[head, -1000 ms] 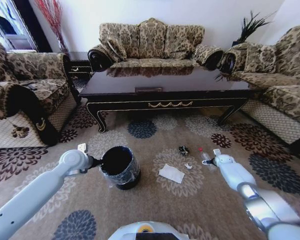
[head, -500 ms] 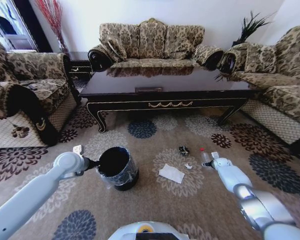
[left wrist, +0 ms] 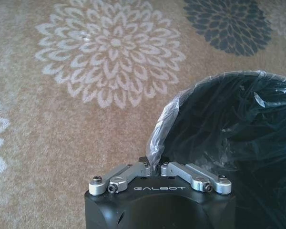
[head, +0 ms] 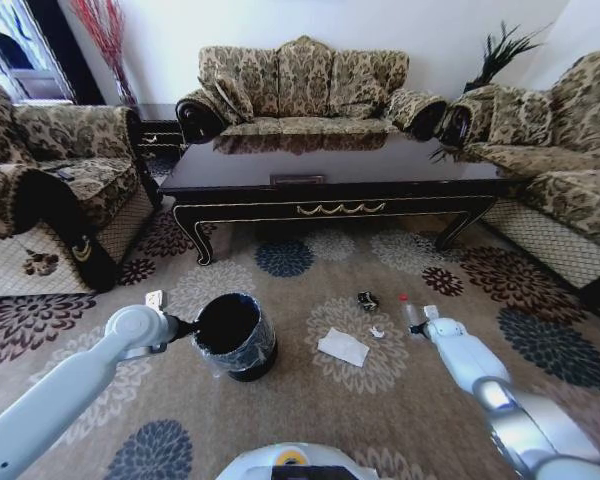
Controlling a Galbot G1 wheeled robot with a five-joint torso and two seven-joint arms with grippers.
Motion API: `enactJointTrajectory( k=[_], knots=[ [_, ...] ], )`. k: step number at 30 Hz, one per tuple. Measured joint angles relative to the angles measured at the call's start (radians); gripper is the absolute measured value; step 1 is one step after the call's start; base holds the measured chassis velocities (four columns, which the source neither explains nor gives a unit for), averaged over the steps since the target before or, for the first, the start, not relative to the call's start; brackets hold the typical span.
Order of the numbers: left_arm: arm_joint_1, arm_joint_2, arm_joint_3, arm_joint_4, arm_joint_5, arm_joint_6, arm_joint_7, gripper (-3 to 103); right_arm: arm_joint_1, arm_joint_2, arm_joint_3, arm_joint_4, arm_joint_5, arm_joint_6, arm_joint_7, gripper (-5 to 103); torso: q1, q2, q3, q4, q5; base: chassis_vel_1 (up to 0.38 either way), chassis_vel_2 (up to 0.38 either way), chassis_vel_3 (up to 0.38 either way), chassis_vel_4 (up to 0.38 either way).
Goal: Move to the front of the table and pick up the trash from the floor, then place it into the trash bin.
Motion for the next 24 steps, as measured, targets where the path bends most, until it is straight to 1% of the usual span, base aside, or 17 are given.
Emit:
enactJointTrajectory(
  k=[2,3,5,6,7,8,9,10,11,14,15,16,18,20,21,23,24],
  knots=[
    [-0.053,0.009,0.064,0.003,0.001,0.0,0.0,4,-0.058,-0.057,-0.001,0.161,0.068,-0.005,0.0,20,0.0,0.0,0.0,0.0004,0.0004,0.0,0.0,0.0,0.0],
    [-0.053,0.009,0.064,0.003,0.001,0.0,0.0,4,-0.058,-0.057,-0.001,0.161,0.068,-0.005,0.0,20,0.0,0.0,0.0,0.0004,0.0004,0.0,0.0,0.0,0.0],
    [-0.131,0.005,0.136,0.017,0.001,0.0,-0.001,4,-0.137,-0.111,0.043,0.336,0.122,-0.02,0.002,20,0.0,0.0,0.0,0.0008,0.0002,0.0,0.0,0.0,0.0],
    [-0.17,-0.003,0.173,0.026,0.001,0.0,-0.001,4,-0.198,-0.14,0.083,0.449,0.155,-0.033,0.013,20,0.0,0.0,0.0,-0.0003,-0.0001,0.0,0.0,0.0,0.0],
    [-0.17,-0.003,0.173,0.026,0.001,0.0,-0.001,4,-0.198,-0.14,0.083,0.449,0.155,-0.033,0.013,20,0.0,0.0,0.0,-0.0003,-0.0001,0.0,0.0,0.0,0.0],
    [-0.187,-0.008,0.19,0.03,0.001,0.0,-0.002,4,-0.223,-0.15,0.101,0.492,0.167,-0.04,0.02,20,0.0,0.0,0.0,-0.0004,-0.0002,0.0,0.0,0.0,0.0],
    [-0.234,-0.019,0.234,0.044,0.0,0.0,-0.002,4,-0.303,-0.179,0.163,0.622,0.2,-0.054,0.037,20,0.0,0.0,0.0,-0.0003,0.0006,0.0,0.0,0.0,0.0],
    [-0.278,-0.03,0.276,0.06,0.001,0.0,-0.002,4,-0.375,-0.204,0.221,0.727,0.231,-0.066,0.051,20,0.0,0.0,0.0,0.0,0.0005,0.0,0.0,0.0,0.0],
    [-0.278,-0.03,0.276,0.06,0.001,0.0,-0.002,4,-0.375,-0.204,0.221,0.727,0.231,-0.066,0.051,20,0.0,0.0,0.0,0.0,0.0005,0.0,0.0,0.0,0.0],
    [-0.44,-0.075,0.428,0.118,-0.005,0.0,0.004,4,-0.564,-0.244,0.382,0.998,0.294,-0.091,0.081,20,0.0,0.0,0.0,-0.0003,-0.0005,0.0,0.0,0.0,0.0],
    [-0.477,-0.086,0.46,0.132,-0.005,0.0,0.007,4,-0.601,-0.249,0.41,1.054,0.305,-0.095,0.086,20,0.0,0.0,0.0,-0.0006,0.0,0.0,0.0,0.0,0.0],
    [-0.477,-0.086,0.46,0.132,-0.005,0.0,0.007,4,-0.601,-0.249,0.41,1.054,0.305,-0.095,0.086,20,0.0,0.0,0.0,-0.0006,0.0,0.0,0.0,0.0,0.0],
    [-0.585,-0.135,0.562,0.179,-0.007,0.0,0.013,4,-0.695,-0.252,0.486,1.194,0.347,-0.106,0.111,20,0.0,0.0,0.0,0.0001,0.0004,0.0,0.0,0.0,0.0],
    [-0.66,-0.191,0.637,0.225,-0.006,0.0,0.013,4,-0.746,-0.251,0.533,1.285,0.389,-0.115,0.135,20,0.0,0.0,0.0,0.0006,0.0004,0.0,0.0,0.0,0.0],
    [-0.66,-0.191,0.637,0.225,-0.006,0.0,0.013,4,-0.746,-0.251,0.533,1.285,0.389,-0.115,0.135,20,0.0,0.0,0.0,0.0006,0.0004,0.0,0.0,0.0,0.0],
    [-0.722,-0.268,0.705,0.265,-0.006,0.0,0.014,4,-0.783,-0.242,0.56,1.382,0.415,-0.118,0.158,20,0.0,0.0,0.0,0.0,-0.0003,0.0,0.0,0.0,0.0],
    [-0.751,-0.305,0.737,0.283,-0.006,0.0,0.015,4,-0.796,-0.236,0.566,1.424,0.423,-0.119,0.168,20,0.0,0.0,0.0,-0.0003,0.0,0.0,0.0,0.0,0.0]
  ],
)
